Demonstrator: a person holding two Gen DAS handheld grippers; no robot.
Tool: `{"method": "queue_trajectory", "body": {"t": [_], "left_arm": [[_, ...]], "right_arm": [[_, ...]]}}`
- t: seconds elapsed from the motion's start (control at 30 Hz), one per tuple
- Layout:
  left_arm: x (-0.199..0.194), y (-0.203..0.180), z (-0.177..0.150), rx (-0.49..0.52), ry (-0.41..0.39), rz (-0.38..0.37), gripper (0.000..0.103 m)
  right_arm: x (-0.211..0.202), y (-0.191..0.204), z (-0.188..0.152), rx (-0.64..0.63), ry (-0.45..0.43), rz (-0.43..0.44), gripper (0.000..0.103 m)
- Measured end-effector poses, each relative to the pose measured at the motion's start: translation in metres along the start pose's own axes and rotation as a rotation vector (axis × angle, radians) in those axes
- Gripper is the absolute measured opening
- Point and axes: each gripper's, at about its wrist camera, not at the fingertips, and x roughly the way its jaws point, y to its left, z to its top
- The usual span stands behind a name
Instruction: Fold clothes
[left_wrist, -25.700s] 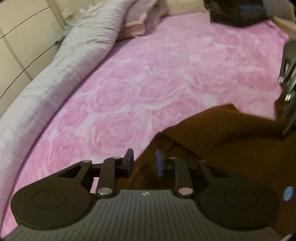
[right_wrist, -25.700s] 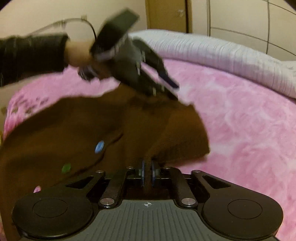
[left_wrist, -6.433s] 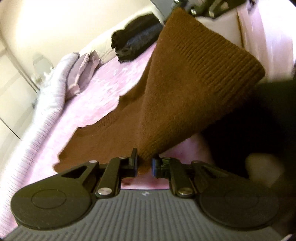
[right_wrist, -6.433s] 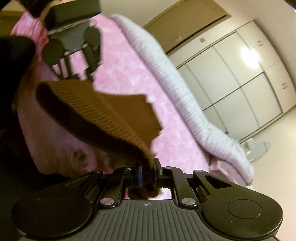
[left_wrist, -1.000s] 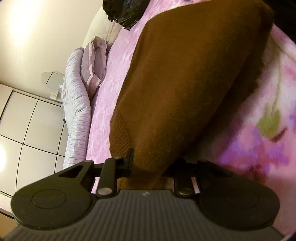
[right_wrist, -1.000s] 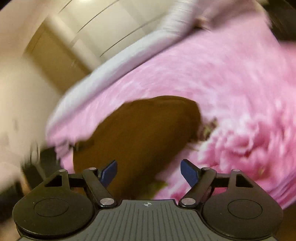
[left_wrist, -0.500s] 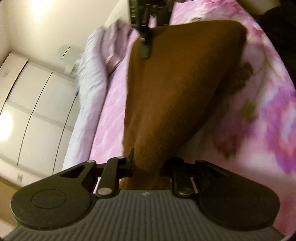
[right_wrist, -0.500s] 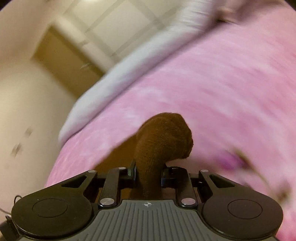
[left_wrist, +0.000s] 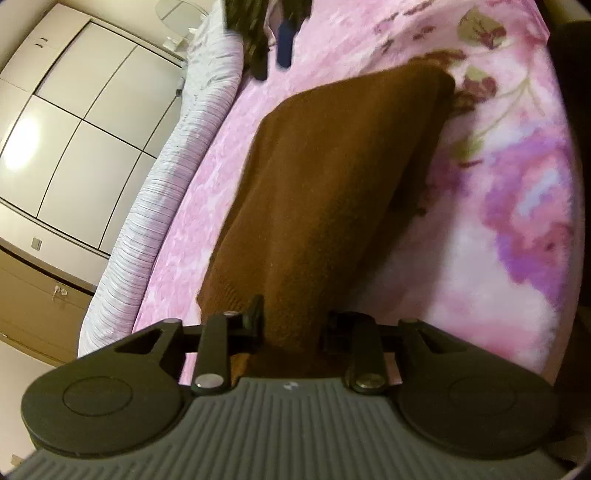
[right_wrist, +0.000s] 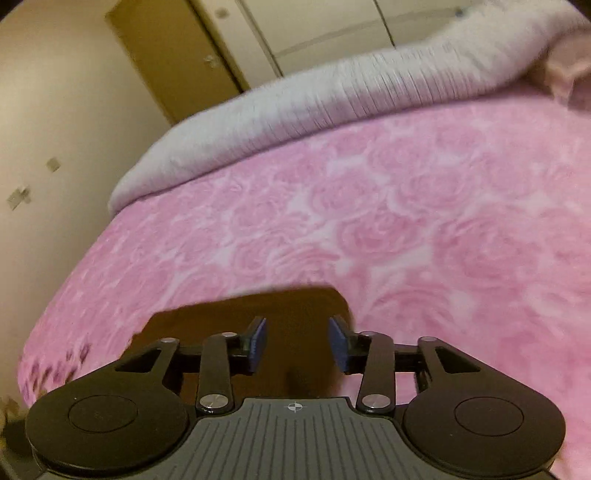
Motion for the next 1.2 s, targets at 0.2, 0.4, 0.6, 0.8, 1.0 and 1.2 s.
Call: {"method": "queue_trajectory", "body": {"t": [0.2, 0.4, 0.6, 0.8, 1.0, 1.2], "left_arm": [[-0.032, 0.012, -0.028, -0.069, -0.015, -0.047, 0.053], [-0.073, 0.036, -0.072, -0.237, 0.030, -0.032, 0.054], [-0.080, 0.043, -0.081, -0.139, -0.048, 0.005, 0.054], [-0.042, 0.046, -0.060, 0.007, -0.091, -0.020, 0.016], [-0.024, 0.065, -0.056, 0.061, -0.124, 0.071, 0.008], [-0.023, 0.033, -0.082, 0.092, -0.054, -0.009, 0.009]], "right_arm": [[-0.059, 0.049, -0.065, -0.267, 0.003, 0.017, 0.055], [-0.070, 0.073, -0.123, -0.342, 0.008, -0.029, 0.058], [-0.038, 0.114, -0.151, -0.615, 0.034, -0.111, 0.059], [-0.008, 0.120, -0.145, -0.677, 0.029, -0.102, 0.058], [-0.014, 0.118, -0.126, -0.697, -0.074, -0.220, 0.041], [-0.005, 0.118, -0.152, -0.766, -0.009, -0.218, 0.041]]}}
